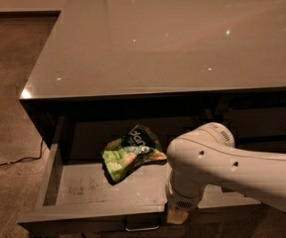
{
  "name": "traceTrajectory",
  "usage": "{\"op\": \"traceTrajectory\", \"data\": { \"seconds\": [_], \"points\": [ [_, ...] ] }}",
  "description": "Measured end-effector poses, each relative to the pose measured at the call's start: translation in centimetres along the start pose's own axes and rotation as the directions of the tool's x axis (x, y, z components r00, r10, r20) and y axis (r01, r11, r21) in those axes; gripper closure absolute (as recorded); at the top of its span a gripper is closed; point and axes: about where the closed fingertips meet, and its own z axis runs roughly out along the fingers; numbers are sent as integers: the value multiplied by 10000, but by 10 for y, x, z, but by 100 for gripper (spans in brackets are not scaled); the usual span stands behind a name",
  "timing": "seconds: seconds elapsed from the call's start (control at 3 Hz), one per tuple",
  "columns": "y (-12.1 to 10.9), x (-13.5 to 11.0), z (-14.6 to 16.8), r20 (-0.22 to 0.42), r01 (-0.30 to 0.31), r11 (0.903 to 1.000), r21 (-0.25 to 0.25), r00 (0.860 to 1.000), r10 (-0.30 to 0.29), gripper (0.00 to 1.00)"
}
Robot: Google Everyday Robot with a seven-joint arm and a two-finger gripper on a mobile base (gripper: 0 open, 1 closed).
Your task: Open top drawer
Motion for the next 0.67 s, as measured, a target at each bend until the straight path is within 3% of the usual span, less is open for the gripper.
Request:
{"op": "traceTrajectory", "data": {
  "seconds": [0.33,0.67],
  "points": [
    [0,0,0,0,0,10000,0,10000,0,50],
    [0,0,-1,114,60,10000,19,9999,-61,27]
  ]
}}
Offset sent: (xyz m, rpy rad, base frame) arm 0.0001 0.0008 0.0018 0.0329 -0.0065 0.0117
